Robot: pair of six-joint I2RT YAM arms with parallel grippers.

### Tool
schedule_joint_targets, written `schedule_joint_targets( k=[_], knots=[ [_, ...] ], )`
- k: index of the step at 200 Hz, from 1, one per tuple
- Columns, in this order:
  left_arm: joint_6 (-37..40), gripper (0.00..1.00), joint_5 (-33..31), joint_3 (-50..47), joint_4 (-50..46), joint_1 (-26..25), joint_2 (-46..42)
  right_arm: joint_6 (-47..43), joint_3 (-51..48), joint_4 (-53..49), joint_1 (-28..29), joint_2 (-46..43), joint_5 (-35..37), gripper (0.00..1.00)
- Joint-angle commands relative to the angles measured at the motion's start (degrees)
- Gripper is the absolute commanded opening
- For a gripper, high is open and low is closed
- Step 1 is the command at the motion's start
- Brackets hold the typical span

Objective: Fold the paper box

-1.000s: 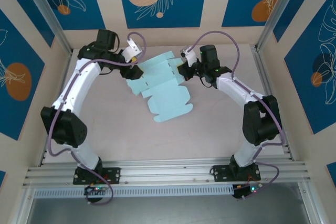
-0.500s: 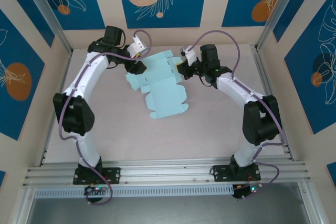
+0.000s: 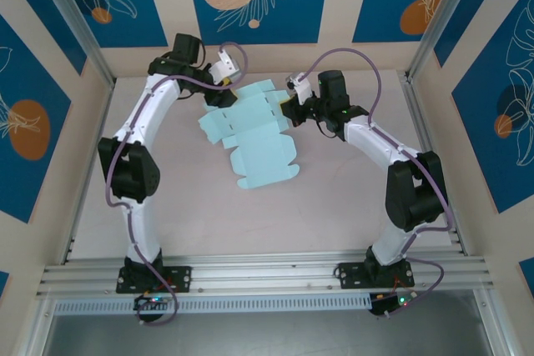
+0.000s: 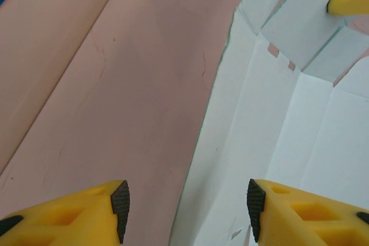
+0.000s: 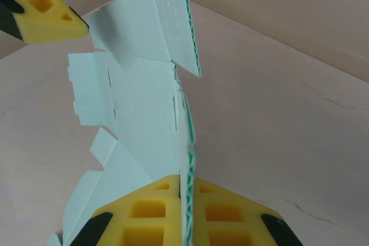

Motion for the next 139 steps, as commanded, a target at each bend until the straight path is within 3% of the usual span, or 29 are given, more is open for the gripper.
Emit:
schedule_joint_targets(
  k=[1,64,86,129,139],
  knots=[
    [2.3,0.55,-0.6,1.5,-2.2,-1.2,2.0,0.3,-0.4,1.1,0.2,0.2,-1.4,0.00],
    [2.9,0.18,-3.4,2.9,-1.1,-2.9,4.0,1.9,0.2,2.1,0.0,2.6,-1.5,0.00],
    [2.2,0.00,-6.5,-0.6,4.2,-4.0,2.4,3.2,0.2,2.3,-0.3,3.7,-1.1,0.00],
    [1.5,0.00,-18.4,-18.5,26.2,-7.5,-7.1,6.8,-1.0,1.8,-1.3,5.3,3.4,0.00],
    [2.5,0.00,-21.7,-23.3,31.8,-8.8,-9.3,7.7,-1.7,2.1,-1.5,5.4,4.4,0.06]
  ],
)
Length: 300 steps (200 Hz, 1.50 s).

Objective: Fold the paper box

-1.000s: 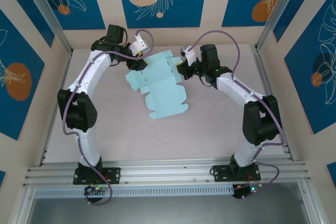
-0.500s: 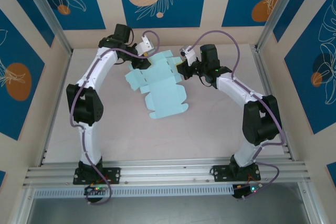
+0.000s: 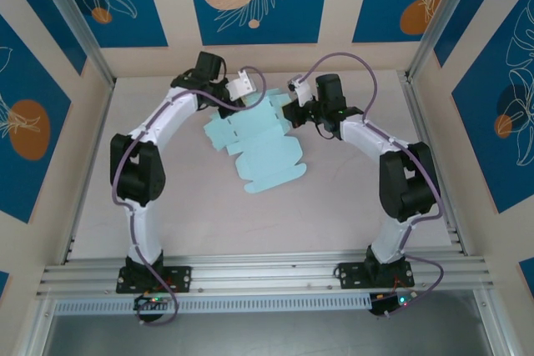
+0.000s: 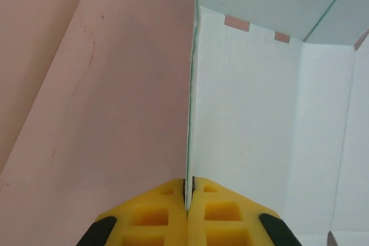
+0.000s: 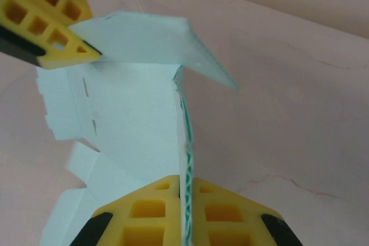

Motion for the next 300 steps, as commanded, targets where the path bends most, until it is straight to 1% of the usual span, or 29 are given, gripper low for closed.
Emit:
schedule_joint_targets(
  k=[1,20,44,63,91,126,148,177,205,223,259,300],
  knots=[
    [0.9,0.00,-9.8,-8.0,16.2,-2.8,-6.8,3.5,-1.7,0.8,-0.6,0.2,2.0,0.06],
    [3.6,0.00,-15.7,-14.6,24.2,-5.4,-9.2,5.2,-2.7,0.8,-0.9,0.0,4.0,0.21],
    [6.0,0.00,-20.8,-20.5,31.8,-8.1,-10.3,7.4,-3.5,-0.2,-1.8,-0.1,5.9,0.36],
    [7.6,0.00,-24.3,-23.8,37.3,-10.1,-10.0,9.0,-4.2,-1.6,-2.3,-0.3,7.1,0.43],
    [9.3,0.00,-28.2,-24.7,40.7,-12.7,-7.7,13.3,-4.4,-4.9,-3.6,0.2,7.7,0.52],
    [9.8,0.00,-31.2,-27.0,48.2,-14.7,-5.7,18.1,-5.0,-6.8,-5.1,3.0,7.1,0.57],
    [11.7,0.00,-31.4,-28.7,51.4,-15.5,-5.5,20.1,-5.0,-7.0,-5.5,4.0,5.4,0.64],
    [14.6,0.00,-31.1,-30.6,52.4,-16.2,-4.7,21.7,-1.2,-9.7,-5.7,6.1,4.9,0.68],
    [15.4,0.00,-31.8,-30.9,53.3,-16.4,-3.2,23.9,3.2,-12.8,-6.2,8.6,5.6,0.69],
    [15.9,0.00,-31.8,-30.9,53.8,-16.5,-2.2,25.9,4.5,-13.6,-7.0,9.2,4.1,0.69],
    [18.1,0.00,-32.5,-30.4,54.5,-16.5,-0.1,28.8,4.3,-14.3,-7.6,7.2,1.2,0.70],
    [19.9,0.00,-33.7,-30.5,55.4,-17.2,1.1,30.3,5.1,-18.5,-7.7,4.3,1.7,0.68]
  ],
)
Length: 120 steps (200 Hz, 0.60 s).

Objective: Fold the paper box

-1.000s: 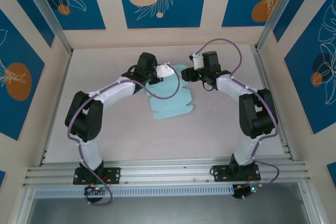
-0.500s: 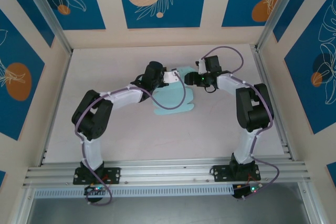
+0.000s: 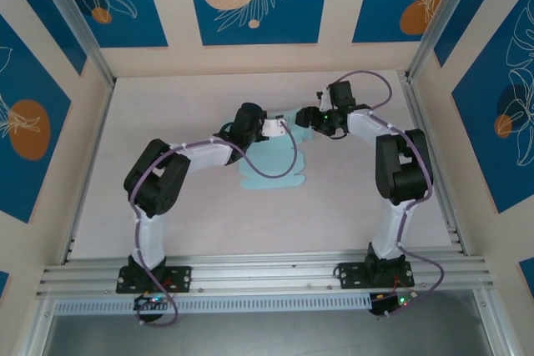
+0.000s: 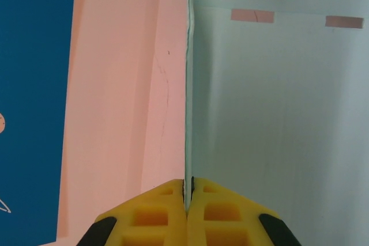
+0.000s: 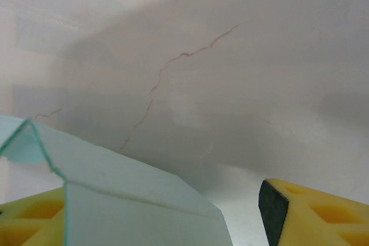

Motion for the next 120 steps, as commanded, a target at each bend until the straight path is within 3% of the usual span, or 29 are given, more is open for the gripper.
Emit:
schedule_joint_targets(
  k=[1,51,80,120],
  knots=[
    [1.9,0.00,-1.2,-0.2,1.6,-1.2,1.4,2.2,2.0,-4.1,0.0,-4.1,-1.6,0.68],
    [3.5,0.00,-2.1,-0.9,3.3,-1.5,1.8,3.1,2.1,-10.9,-0.2,-8.2,5.3,0.61],
    [5.0,0.00,-2.3,-0.7,4.2,-1.5,1.6,4.2,1.4,-12.2,-0.3,-12.3,6.4,0.59],
    [6.6,0.00,-2.3,0.4,3.9,-1.6,1.1,4.3,3.3,-15.0,0.6,-16.8,7.4,0.48]
  ],
)
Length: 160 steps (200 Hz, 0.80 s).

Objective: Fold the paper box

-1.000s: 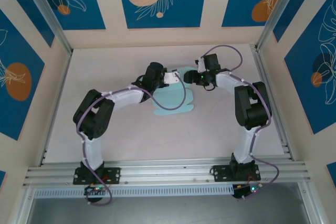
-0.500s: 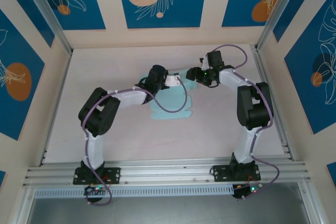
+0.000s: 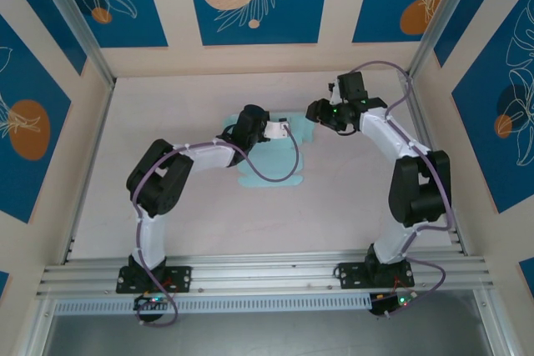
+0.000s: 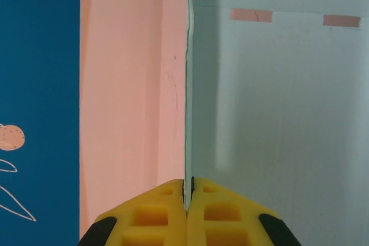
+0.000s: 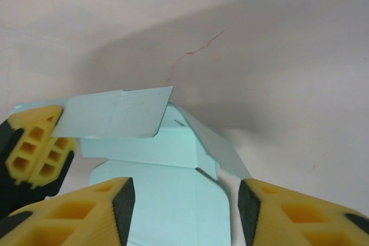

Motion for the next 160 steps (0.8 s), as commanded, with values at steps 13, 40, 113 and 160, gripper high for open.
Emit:
schedule_joint_targets(
  k=[13,40,113,160],
  knots=[
    [2.2,0.00,-0.6,0.6,1.6,-0.6,0.5,0.2,3.7,-3.4,1.5,-4.2,-0.7,0.47],
    [2.4,0.00,-0.6,0.4,2.7,-0.8,0.8,-0.8,8.0,-4.8,2.9,-2.1,-1.9,0.46],
    [4.7,0.00,-1.8,-0.5,7.4,-1.3,1.6,-2.7,24.8,-12.7,4.6,14.3,-4.3,0.53],
    [6.1,0.00,-3.2,-0.8,10.8,-1.4,2.8,-1.1,25.4,-11.5,5.0,17.7,-6.9,0.54]
  ],
)
